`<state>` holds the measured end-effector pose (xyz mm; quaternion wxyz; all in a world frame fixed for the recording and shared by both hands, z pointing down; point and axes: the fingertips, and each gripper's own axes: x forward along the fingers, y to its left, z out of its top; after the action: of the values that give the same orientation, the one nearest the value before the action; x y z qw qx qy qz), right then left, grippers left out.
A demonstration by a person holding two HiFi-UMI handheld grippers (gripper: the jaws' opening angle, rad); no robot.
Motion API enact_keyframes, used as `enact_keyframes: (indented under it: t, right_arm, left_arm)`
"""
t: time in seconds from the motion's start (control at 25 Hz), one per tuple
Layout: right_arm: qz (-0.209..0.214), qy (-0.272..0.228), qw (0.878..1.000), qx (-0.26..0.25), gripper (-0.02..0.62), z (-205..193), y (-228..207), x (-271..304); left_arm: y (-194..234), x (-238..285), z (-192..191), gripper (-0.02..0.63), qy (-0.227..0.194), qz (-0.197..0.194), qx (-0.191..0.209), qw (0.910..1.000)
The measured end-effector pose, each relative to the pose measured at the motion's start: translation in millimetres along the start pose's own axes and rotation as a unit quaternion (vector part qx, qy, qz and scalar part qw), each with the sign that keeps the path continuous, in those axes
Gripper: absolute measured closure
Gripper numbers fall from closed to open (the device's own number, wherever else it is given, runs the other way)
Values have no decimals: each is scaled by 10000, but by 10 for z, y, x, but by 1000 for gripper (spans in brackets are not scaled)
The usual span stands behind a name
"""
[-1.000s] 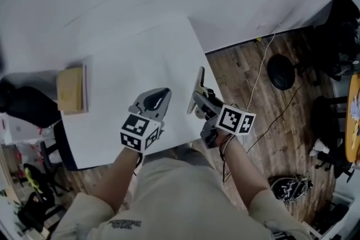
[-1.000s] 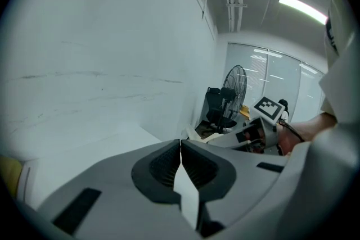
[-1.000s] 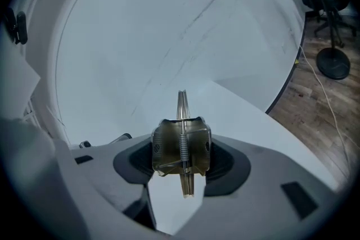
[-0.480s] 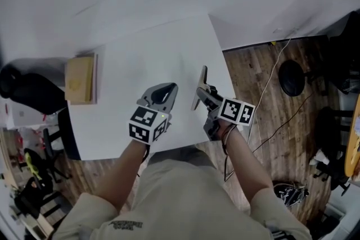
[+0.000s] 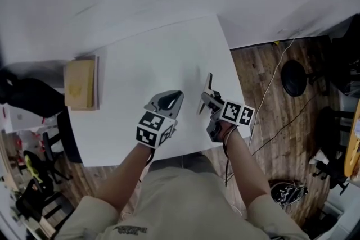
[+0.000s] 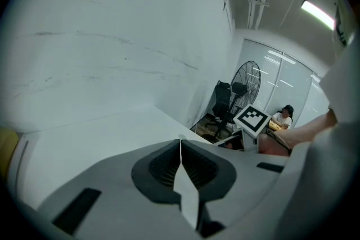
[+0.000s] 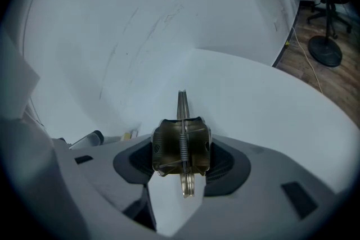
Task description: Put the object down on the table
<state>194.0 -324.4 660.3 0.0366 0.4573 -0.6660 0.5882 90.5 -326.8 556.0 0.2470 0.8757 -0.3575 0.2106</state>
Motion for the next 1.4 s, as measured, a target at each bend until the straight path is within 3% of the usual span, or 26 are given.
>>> enact_keyframes:
  t: [0.68,0.84,1.04,1.4]
  right_arm:
    - [-353,174,9989,-257,368,-165,-130,257]
    - [-568,167,9944,-877,367,-118,-128,259]
    - [-976,350,9766,-1883,329,-152,-215,233]
    - [-1351,436,9503,-2771,314,-173,-291,205]
  left_arm:
    - [31,106,-184,581,189,-242,-323,9990]
    - [31,126,-224,581,220,-261,-363,9988]
    - [-3,106,-229,581,201,-248,-421,9986]
    - [23,6,-269,581,207,-203,-395,9988]
